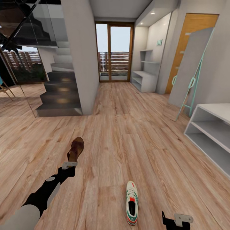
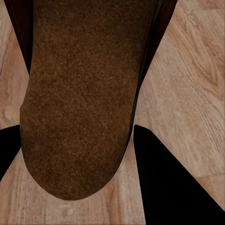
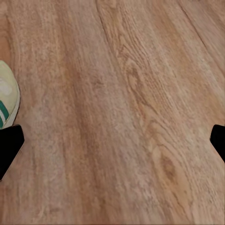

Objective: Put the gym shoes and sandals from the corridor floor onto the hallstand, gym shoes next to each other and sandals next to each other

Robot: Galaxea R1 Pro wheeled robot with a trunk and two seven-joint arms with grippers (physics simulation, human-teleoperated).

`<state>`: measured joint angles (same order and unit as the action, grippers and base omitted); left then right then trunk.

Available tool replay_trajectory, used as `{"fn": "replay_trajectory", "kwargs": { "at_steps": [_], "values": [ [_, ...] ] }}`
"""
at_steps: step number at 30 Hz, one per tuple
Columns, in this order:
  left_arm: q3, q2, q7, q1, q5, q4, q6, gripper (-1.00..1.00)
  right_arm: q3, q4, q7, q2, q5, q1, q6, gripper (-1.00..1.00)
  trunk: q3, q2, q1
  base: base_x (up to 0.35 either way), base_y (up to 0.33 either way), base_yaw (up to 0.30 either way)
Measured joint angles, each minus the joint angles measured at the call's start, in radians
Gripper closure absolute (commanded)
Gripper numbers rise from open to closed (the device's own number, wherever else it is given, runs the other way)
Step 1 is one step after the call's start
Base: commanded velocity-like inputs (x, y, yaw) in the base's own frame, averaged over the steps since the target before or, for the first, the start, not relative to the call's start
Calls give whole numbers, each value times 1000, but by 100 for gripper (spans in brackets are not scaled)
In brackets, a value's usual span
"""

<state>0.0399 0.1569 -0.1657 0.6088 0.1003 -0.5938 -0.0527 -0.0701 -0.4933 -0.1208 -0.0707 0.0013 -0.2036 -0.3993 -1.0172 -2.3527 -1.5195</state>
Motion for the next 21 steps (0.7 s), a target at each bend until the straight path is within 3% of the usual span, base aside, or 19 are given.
{"fn": "replay_trajectory", "kwargs": {
  "at_steps": [9,21],
  "values": [
    [0,0,-1,0,0,0,1,100,0,0,0,0,0,0,-1,-100,0,0,0,35,15,0],
    [2,-12,0,0,-1,-1,1,100,-2,0,0,0,0,0,0,-100,0,0,0,144,98,0]
  ]
}}
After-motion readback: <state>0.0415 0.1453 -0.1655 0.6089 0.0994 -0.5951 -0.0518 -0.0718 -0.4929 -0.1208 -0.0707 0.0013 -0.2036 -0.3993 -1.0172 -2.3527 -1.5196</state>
